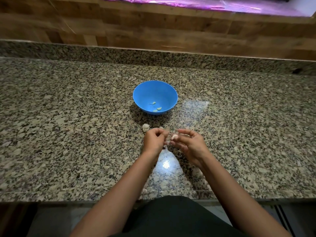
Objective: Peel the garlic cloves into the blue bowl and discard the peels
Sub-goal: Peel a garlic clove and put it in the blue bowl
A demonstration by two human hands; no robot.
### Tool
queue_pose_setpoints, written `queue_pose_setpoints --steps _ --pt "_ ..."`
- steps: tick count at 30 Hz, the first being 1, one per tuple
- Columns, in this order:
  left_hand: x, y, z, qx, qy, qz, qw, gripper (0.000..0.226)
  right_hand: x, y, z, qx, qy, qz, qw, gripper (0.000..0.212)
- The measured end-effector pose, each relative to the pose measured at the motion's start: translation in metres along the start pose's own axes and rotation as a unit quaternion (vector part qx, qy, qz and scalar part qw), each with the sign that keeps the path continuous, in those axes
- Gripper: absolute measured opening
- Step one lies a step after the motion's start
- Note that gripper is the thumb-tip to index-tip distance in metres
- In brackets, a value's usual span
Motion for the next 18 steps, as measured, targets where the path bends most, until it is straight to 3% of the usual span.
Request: queue_pose_setpoints --steps 3,6,10,18 --pt "0.0020 -0.0025 0.0062 -0.172 -0.017 -0.044 0.984 0.021 -0.0025 -0.0023 0.0057 0.044 0.007 0.009 0.999 0.028" --pt "0.0060 -0.0018 0.0062 -0.226 -0.047 -0.078 0.970 0.024 -0.0038 -0.0026 0.0099 0.085 0.008 0.023 0.996 0.027" --pt "0.0077 0.0022 0.0042 -0.131 -0.059 -0.096 0.985 0.018 -0.0035 -0.0017 0.0112 0.112 0.001 0.054 0.992 0.021" --pt "0.0049 0.0026 -0.0001 -0.001 -0.079 -0.035 0.996 0.010 -0.0045 0.0029 0.0070 0.203 0.001 0.127 0.971 0.015"
Point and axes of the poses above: each hand's wrist, its own x-axis away from the middle knuckle, its own z-axis out of the back of the hand, y = z × x, the point moved 1 cm from there along -x, towards the middle knuckle, and after that the axes turned 1 degree about -y, right-handed, at the moved point
